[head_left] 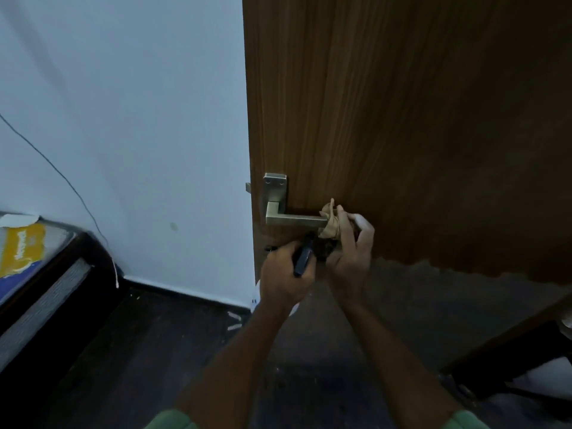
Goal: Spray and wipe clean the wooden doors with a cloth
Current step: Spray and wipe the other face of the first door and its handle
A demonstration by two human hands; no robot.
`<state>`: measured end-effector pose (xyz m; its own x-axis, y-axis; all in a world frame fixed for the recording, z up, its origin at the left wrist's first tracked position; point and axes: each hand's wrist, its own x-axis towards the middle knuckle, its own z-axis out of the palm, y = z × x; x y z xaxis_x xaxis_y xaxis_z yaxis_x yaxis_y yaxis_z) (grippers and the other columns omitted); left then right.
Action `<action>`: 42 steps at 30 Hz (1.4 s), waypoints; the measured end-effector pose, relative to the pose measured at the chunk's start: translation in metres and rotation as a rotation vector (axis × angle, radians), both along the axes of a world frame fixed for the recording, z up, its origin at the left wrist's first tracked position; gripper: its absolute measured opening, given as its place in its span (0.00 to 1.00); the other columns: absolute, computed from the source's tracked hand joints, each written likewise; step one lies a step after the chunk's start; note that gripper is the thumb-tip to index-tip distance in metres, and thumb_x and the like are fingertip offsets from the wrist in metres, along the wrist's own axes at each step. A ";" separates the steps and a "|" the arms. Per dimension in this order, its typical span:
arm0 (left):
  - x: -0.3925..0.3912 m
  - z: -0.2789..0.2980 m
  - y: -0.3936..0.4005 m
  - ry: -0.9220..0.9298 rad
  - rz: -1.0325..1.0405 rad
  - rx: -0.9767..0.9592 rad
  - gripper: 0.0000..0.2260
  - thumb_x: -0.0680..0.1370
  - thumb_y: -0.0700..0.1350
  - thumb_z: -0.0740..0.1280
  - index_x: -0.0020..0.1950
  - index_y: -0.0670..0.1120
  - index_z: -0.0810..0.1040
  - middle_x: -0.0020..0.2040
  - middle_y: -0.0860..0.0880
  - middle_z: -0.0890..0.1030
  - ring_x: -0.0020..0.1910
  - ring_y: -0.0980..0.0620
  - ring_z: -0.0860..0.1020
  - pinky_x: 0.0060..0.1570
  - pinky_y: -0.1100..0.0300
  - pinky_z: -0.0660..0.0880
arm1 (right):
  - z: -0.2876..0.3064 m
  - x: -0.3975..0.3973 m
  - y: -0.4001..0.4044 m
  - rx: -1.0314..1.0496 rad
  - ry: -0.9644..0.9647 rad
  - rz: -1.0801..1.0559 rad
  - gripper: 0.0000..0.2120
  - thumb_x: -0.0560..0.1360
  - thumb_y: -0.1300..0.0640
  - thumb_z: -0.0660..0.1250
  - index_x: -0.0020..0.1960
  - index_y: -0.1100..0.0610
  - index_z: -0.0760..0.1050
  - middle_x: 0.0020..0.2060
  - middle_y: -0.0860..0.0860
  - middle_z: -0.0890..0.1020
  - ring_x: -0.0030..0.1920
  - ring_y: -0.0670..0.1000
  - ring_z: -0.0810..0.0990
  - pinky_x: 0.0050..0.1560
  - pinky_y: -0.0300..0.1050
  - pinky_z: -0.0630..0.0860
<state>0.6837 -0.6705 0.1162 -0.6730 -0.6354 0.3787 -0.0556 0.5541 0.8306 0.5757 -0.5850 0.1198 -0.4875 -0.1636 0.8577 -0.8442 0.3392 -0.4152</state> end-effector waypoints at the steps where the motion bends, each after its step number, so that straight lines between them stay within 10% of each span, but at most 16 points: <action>1: -0.002 -0.005 -0.008 0.023 0.009 -0.008 0.09 0.77 0.51 0.69 0.38 0.53 0.77 0.30 0.58 0.75 0.28 0.57 0.74 0.30 0.71 0.61 | -0.003 -0.005 -0.009 -0.018 0.081 -0.012 0.18 0.82 0.71 0.63 0.70 0.64 0.77 0.63 0.62 0.77 0.63 0.59 0.79 0.66 0.53 0.78; 6: -0.007 -0.023 -0.033 0.073 -0.025 -0.035 0.13 0.79 0.53 0.69 0.36 0.50 0.77 0.29 0.52 0.77 0.28 0.53 0.76 0.29 0.61 0.68 | -0.068 -0.035 0.002 -0.104 0.313 0.008 0.20 0.88 0.61 0.53 0.78 0.65 0.67 0.77 0.53 0.70 0.70 0.41 0.70 0.72 0.29 0.64; 12: -0.011 -0.056 -0.042 0.168 0.001 -0.096 0.14 0.80 0.49 0.70 0.37 0.45 0.80 0.34 0.42 0.82 0.29 0.46 0.78 0.32 0.57 0.71 | -0.077 -0.054 -0.018 0.021 0.597 -0.088 0.27 0.80 0.73 0.56 0.78 0.60 0.70 0.75 0.58 0.73 0.77 0.58 0.69 0.72 0.60 0.72; 25: 0.024 -0.026 -0.048 0.256 0.046 -0.280 0.17 0.77 0.54 0.68 0.31 0.48 0.76 0.26 0.50 0.76 0.24 0.54 0.71 0.30 0.58 0.69 | -0.050 -0.008 -0.055 -0.140 0.313 -0.081 0.27 0.78 0.74 0.57 0.73 0.57 0.76 0.74 0.54 0.75 0.79 0.55 0.67 0.68 0.61 0.78; 33: 0.035 -0.038 -0.073 0.309 0.096 -0.339 0.21 0.80 0.47 0.71 0.27 0.50 0.73 0.22 0.55 0.71 0.22 0.55 0.66 0.29 0.58 0.62 | -0.081 -0.025 -0.042 0.100 0.641 0.057 0.25 0.73 0.71 0.72 0.69 0.56 0.79 0.68 0.55 0.80 0.71 0.55 0.77 0.63 0.56 0.81; 42: 0.059 -0.030 -0.079 0.436 0.146 -0.363 0.23 0.80 0.43 0.70 0.26 0.51 0.69 0.21 0.55 0.67 0.22 0.54 0.65 0.30 0.60 0.60 | -0.048 0.013 -0.073 -0.016 0.837 -0.184 0.18 0.84 0.65 0.54 0.60 0.60 0.82 0.54 0.57 0.84 0.55 0.58 0.81 0.52 0.53 0.79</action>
